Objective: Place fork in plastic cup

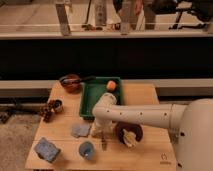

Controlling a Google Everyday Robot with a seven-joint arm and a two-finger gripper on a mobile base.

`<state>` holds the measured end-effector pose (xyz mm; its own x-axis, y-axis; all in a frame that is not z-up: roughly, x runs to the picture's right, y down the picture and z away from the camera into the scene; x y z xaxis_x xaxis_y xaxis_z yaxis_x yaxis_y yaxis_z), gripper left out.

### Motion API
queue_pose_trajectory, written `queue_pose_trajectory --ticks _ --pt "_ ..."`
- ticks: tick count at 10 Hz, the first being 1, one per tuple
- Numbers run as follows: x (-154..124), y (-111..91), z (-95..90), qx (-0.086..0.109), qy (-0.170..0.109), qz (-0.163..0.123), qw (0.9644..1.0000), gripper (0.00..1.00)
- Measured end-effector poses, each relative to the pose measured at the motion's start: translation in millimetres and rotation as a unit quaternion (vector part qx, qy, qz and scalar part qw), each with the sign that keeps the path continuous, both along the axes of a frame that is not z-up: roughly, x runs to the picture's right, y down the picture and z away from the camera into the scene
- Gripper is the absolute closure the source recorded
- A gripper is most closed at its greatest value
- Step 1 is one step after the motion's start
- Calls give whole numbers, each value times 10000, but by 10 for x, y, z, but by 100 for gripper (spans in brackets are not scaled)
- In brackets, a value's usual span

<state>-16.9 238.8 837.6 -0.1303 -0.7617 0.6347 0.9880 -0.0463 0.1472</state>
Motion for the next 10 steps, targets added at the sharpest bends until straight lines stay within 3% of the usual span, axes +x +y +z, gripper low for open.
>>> queue_pose_trajectory --ticks 3,10 --pt "24 -6 -10 -1 34 -19 10000 36" --pt "29 -8 -55 -40 31 -54 10000 79"
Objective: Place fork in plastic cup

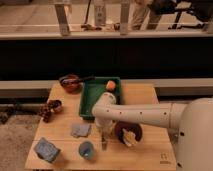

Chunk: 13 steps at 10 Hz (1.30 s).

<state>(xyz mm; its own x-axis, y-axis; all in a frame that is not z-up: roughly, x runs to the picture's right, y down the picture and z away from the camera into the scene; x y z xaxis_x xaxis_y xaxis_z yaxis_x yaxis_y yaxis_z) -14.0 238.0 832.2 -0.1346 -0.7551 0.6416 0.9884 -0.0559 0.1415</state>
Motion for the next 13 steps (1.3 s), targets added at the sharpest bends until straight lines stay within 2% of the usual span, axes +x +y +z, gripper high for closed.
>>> queue_pose_trajectory --ticks 1,2,3,7,11,13 --pt "-9 -2 2 5 -2 -29 10000 92" --pt "-50 20 25 -8 -19 -143 9999 99" --pt "-99 40 39 -32 -26 -226 9997 100" --pt "-101 11 8 -26 -30 -227 9997 100" --pt "-132 -223 -166 76 -18 -166 9998 100" --pt "-132 -256 -185 77 -41 -144 9999 100"
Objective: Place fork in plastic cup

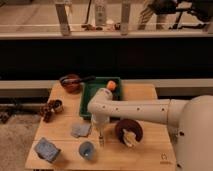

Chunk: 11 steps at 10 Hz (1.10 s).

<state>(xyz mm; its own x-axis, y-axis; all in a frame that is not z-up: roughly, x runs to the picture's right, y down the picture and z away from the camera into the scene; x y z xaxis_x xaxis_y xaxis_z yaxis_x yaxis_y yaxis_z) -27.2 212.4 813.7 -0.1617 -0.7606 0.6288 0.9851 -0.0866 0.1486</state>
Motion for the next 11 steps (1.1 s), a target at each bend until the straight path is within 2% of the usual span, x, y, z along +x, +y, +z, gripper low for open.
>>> queue_pose_trajectory --ticks 6,11 --pt "218 39 -126 -62 -423 -67 9991 100" --pt "169 89 -301 -72 -883 -383 9953 100"
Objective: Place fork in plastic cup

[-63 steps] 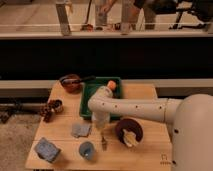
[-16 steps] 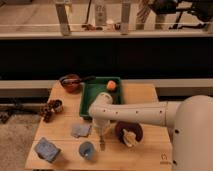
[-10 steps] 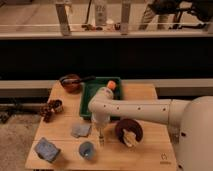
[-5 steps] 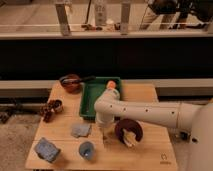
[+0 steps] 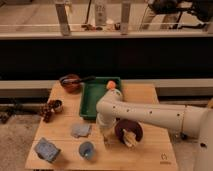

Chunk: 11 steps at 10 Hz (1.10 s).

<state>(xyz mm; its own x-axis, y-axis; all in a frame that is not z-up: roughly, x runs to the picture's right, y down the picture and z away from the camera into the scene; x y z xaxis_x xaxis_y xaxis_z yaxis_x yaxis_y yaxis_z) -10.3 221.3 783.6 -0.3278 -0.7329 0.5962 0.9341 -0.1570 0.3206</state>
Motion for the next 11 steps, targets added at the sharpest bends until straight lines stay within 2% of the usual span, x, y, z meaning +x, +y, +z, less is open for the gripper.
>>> queue_pose_trajectory --ticks 3,8,11 --pt "-119 24 -130 28 -191 -214 9996 100" --pt "-209 -35 -331 66 -406 -290 9987 100" --pt "-304 11 -486 74 -497 -369 9981 100"
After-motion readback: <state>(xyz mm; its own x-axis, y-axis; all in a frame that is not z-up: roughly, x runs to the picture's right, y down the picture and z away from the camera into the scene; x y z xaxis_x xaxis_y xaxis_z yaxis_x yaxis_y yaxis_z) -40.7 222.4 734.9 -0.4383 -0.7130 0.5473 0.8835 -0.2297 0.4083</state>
